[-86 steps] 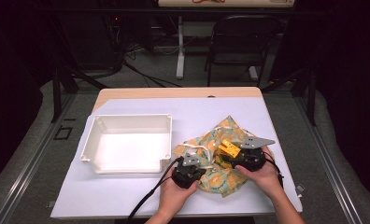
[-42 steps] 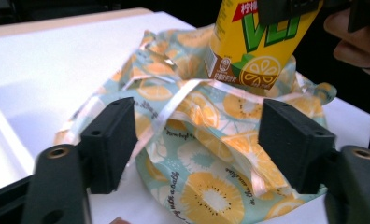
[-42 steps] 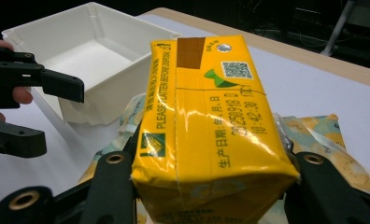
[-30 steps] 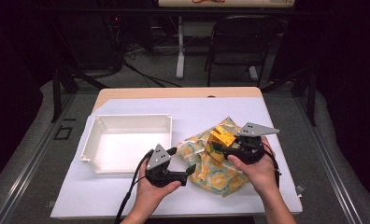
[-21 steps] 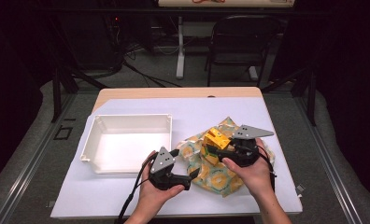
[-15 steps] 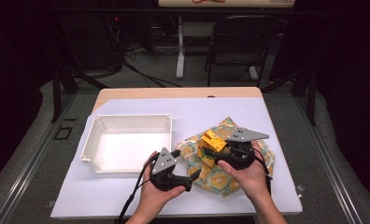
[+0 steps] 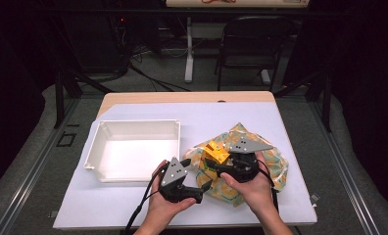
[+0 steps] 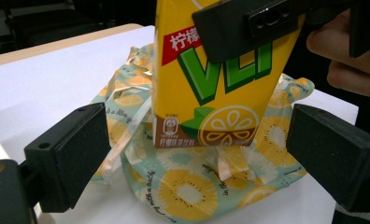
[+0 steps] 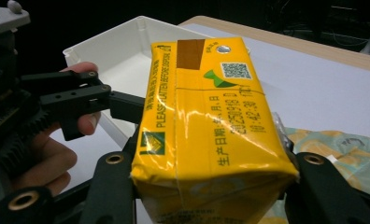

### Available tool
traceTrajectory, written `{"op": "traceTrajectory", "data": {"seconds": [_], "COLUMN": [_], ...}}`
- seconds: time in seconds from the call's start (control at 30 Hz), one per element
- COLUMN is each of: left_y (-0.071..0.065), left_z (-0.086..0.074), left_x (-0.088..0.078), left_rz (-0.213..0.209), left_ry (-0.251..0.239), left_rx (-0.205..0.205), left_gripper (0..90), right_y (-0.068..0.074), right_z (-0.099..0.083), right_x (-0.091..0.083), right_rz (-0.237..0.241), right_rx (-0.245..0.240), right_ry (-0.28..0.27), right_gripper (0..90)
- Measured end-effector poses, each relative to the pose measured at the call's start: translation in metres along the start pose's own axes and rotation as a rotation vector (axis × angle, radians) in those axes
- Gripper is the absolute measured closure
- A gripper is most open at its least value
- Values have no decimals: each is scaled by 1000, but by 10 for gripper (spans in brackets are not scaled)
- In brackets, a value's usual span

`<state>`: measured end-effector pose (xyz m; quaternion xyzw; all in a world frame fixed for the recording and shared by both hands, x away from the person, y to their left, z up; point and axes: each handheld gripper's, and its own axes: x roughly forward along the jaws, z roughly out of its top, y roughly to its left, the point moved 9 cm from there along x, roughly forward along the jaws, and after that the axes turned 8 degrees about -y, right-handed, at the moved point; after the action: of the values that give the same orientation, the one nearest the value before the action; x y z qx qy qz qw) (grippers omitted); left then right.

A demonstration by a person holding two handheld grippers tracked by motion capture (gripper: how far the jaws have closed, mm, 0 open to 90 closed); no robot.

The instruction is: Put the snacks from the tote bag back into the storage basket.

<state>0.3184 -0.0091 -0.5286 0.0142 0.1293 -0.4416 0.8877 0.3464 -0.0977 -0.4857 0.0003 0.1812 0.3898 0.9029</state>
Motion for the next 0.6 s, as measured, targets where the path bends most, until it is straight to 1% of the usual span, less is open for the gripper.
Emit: {"op": "traceTrajectory", "data": {"seconds": [0.07, 0.1, 0.13, 0.17, 0.23, 0.27, 0.4, 0.47, 0.5, 0.53, 0.57, 0.6], "left_y": [-2, -2, -2, -3, -5, -5, -7, -7, -6, -5, -6, -6], "left_z": [0, 0, 0, 0, 0, -1, -1, -1, -1, -1, -2, -2], "left_x": [1, 1, 2, 2, 2, 2, 2, 3, 3, 3, 2, 2], "left_rz": [2, -1, 16, -1, -1, -5, -2, 3, 23, 24, 2, 1], "left_ry": [-10, -8, -11, -7, -10, -2, -2, -11, -15, -15, -6, -8], "left_rx": [2, 4, 6, 7, 6, 7, 18, 20, 21, 22, 17, 16], "left_gripper": [65, 65, 65, 65, 67, 68, 80, 91, 96, 101, 106, 108], "right_y": [3, 4, 6, 7, 10, 11, 17, 20, 22, 24, 25, 27], "right_z": [1, 1, 1, 2, 1, 1, 0, 0, 0, 1, 0, 0], "right_x": [0, 0, 0, 1, 2, 2, 4, 4, 4, 5, 5, 5], "right_rz": [2, 6, 10, 12, 14, 16, 26, 32, 35, 40, 44, 45], "right_rx": [-2, -4, -4, -3, -4, -6, -7, -6, -5, -1, -4, -4], "right_ry": [-3, -2, -4, -6, -8, -4, -1, 2, 2, -3, -1, 1], "right_gripper": [513, 513, 513, 513, 513, 513, 513, 513, 513, 513, 513, 513]}}
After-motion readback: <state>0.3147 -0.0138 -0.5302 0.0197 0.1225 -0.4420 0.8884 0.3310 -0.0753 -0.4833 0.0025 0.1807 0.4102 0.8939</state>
